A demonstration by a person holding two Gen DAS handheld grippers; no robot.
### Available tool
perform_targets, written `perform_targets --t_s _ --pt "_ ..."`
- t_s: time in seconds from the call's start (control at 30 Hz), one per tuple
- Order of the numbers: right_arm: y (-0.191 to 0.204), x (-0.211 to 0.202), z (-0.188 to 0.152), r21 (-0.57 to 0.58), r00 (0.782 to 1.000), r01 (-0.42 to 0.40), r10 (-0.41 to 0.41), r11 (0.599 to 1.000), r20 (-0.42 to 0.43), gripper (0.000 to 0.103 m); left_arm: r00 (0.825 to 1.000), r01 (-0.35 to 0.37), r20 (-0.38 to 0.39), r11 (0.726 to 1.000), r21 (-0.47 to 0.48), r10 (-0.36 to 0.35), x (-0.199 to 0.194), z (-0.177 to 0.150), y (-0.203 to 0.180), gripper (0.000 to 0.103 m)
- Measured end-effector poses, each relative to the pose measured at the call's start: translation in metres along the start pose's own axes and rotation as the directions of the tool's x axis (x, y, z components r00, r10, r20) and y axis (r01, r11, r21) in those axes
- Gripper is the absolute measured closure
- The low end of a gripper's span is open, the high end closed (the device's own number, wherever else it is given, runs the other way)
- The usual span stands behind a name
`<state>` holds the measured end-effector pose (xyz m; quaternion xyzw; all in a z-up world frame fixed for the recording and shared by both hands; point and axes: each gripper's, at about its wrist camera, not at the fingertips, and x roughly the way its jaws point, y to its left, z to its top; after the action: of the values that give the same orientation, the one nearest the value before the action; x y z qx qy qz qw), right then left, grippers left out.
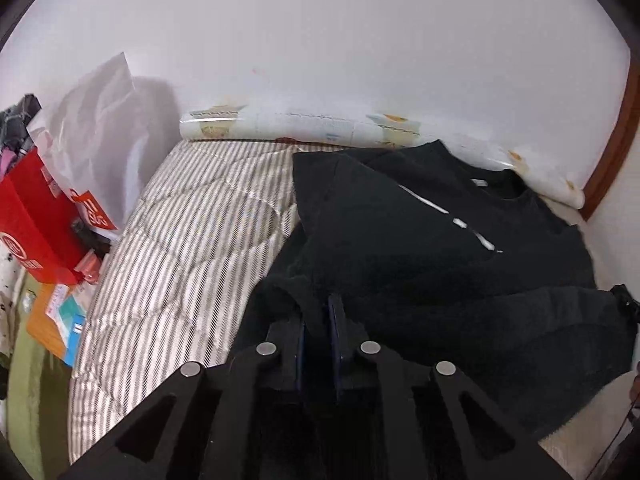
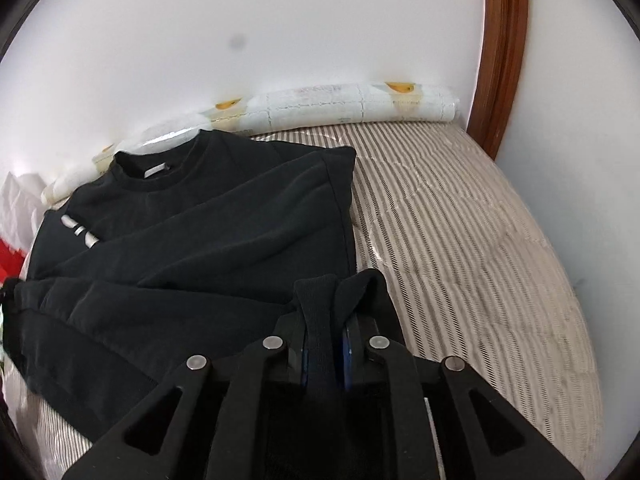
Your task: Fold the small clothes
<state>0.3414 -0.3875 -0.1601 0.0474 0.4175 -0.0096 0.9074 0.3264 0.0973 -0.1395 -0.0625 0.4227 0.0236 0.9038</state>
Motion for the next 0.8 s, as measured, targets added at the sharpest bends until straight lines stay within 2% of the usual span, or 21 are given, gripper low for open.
perform_targets --t_s 0.07,0.1,0.13,0.17,0.27,0.43,0.63,0.8 --pt "-0.002 -0.017 -0.003 -0.021 0.999 -0.026 0.027 0.999 0.029 0.068 1.0 0.019 -0.001 1.0 0.003 -0.019 -0.01 -0.003 0.001 0.073" --pt "-0.006 -0.031 -0.006 -0.03 0.998 -0.039 0.041 0.999 0.055 0.055 1.0 0.025 0.007 1.0 0.004 -0.025 -0.016 -0.005 0.001 0.069" --pt "-0.008 -0.039 -0.009 -0.032 0.997 -0.035 0.037 0.999 0.075 0.053 1.0 0.028 0.012 1.0 0.004 -0.028 -0.021 -0.008 0.002 0.061" --pt "-0.012 -0.053 -0.014 -0.033 0.994 -0.018 0.021 0.999 0.105 0.053 0.999 0.033 0.018 0.999 0.004 -0.033 -0.027 -0.011 0.003 0.058" --pt "-0.023 -0.075 -0.026 -0.032 0.992 0.005 -0.001 0.999 0.124 0.053 0.999 0.044 0.017 0.999 -0.006 -0.043 -0.044 -0.028 0.013 0.055" --pt "-0.048 -0.078 -0.059 0.04 0.997 0.022 -0.025 0.999 0.074 0.053 0.998 0.06 0.008 0.997 -0.054 -0.06 -0.058 -0.063 0.036 0.049" --pt "-0.063 -0.064 -0.085 0.107 0.999 -0.028 0.025 0.994 0.032 0.053 0.991 0.115 -0.056 0.986 -0.123 -0.122 -0.05 -0.107 0.057 0.047" --pt "-0.06 -0.05 -0.084 0.138 0.996 -0.092 0.088 0.986 0.032 0.053 0.982 0.151 -0.083 0.973 -0.176 -0.167 -0.03 -0.111 0.057 0.047"
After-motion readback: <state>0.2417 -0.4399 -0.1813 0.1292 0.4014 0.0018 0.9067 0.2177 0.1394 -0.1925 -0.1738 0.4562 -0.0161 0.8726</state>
